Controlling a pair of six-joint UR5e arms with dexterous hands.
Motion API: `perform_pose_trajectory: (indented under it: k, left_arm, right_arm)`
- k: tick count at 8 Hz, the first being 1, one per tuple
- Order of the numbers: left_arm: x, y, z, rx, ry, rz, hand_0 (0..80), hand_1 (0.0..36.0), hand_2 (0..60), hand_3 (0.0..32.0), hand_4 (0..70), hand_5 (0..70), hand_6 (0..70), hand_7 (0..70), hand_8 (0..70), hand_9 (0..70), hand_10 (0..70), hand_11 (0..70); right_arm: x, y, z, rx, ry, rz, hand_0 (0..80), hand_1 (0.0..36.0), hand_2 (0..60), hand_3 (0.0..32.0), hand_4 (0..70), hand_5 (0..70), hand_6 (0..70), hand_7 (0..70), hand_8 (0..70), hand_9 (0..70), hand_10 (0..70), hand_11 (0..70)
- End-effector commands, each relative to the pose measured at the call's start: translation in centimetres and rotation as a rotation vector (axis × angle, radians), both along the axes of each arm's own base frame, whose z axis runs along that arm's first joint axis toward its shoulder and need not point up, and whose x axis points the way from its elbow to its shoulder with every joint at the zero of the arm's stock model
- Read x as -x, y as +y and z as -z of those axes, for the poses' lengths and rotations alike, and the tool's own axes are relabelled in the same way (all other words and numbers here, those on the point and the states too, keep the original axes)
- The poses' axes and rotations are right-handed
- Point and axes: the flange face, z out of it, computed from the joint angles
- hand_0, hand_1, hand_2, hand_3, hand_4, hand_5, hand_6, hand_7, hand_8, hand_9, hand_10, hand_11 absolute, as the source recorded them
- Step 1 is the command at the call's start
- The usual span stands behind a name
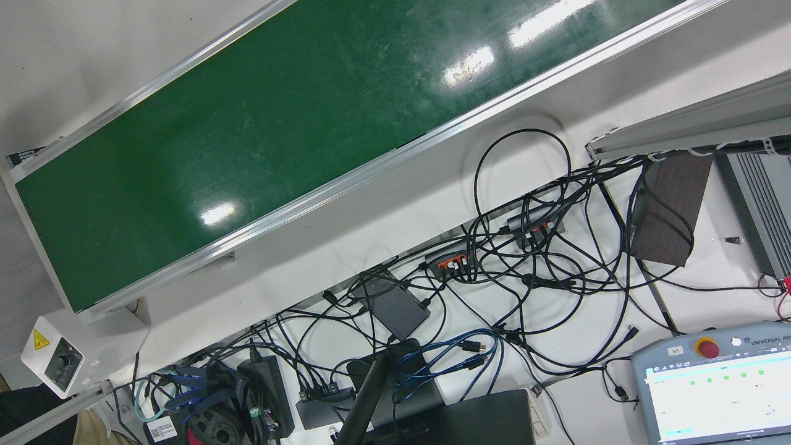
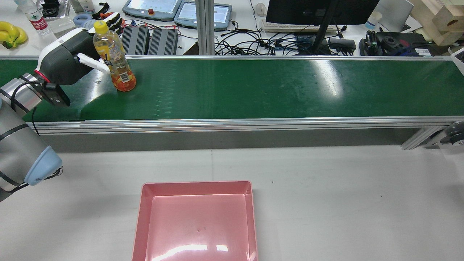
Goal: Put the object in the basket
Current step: 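Move the left hand toward the orange juice bottle on the belt, then close the left hand fingers around the bottle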
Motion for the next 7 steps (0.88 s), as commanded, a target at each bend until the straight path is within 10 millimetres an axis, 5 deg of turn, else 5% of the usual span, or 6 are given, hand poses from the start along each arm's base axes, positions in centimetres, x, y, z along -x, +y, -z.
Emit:
perform_pose_trajectory:
  k: [1, 2, 3, 5, 7]
  left_arm:
    - [0.8, -0.2, 0.3, 0.018, 0.09, 0.049, 79.1, 14.6, 0.0, 0.0, 5.6, 28.2, 0.2, 8.7, 3.2, 6.7, 6.8, 12.4]
    - [0.9, -0.2, 0.2, 0.028, 0.109, 0.052, 80.0, 16.0, 1.2, 0.0, 70.0, 70.0, 56.9, 64.6, 56.4, 70.0, 57.9, 70.0]
    - [1.0, -0.2, 0.0, 0.034, 0.1, 0.053, 78.8, 20.5, 60.0, 0.0, 70.0, 70.0, 70.0, 70.0, 70.0, 70.0, 70.0, 70.0]
    - [1.3, 0.3, 1.0, 0.037, 0.094, 0.055, 64.2, 25.6, 60.0, 0.0, 70.0, 70.0, 70.0, 70.0, 70.0, 70.0, 70.0, 70.0]
    - [1.9, 1.7, 3.7, 0.037, 0.089, 0.044, 62.9, 28.1, 60.0, 0.0, 70.0, 70.0, 70.0, 70.0, 70.0, 70.0, 70.0, 70.0]
  right_arm:
    - [0.0, 0.0, 0.0, 0.0, -0.001, 0.0, 0.0, 0.0, 0.0, 0.0, 0.0, 0.0, 0.0, 0.0, 0.0, 0.0, 0.0, 0.0]
    - [0.0, 0.0, 0.0, 0.0, -0.001, 0.0, 0.0, 0.0, 0.0, 0.0, 0.0, 0.0, 0.0, 0.0, 0.0, 0.0, 0.0, 0.0]
    - [0.0, 0.0, 0.0, 0.0, -0.001, 0.0, 0.0, 0.0, 0.0, 0.0, 0.0, 0.0, 0.0, 0.0, 0.0, 0.0, 0.0, 0.0]
    - [0.0, 0.0, 0.0, 0.0, 0.001, 0.0, 0.0, 0.0, 0.0, 0.0, 0.0, 0.0, 0.0, 0.0, 0.0, 0.0, 0.0, 0.0]
    - [0.0, 0.0, 0.0, 0.0, -0.001, 0.0, 0.0, 0.0, 0.0, 0.0, 0.0, 0.0, 0.0, 0.0, 0.0, 0.0, 0.0, 0.0]
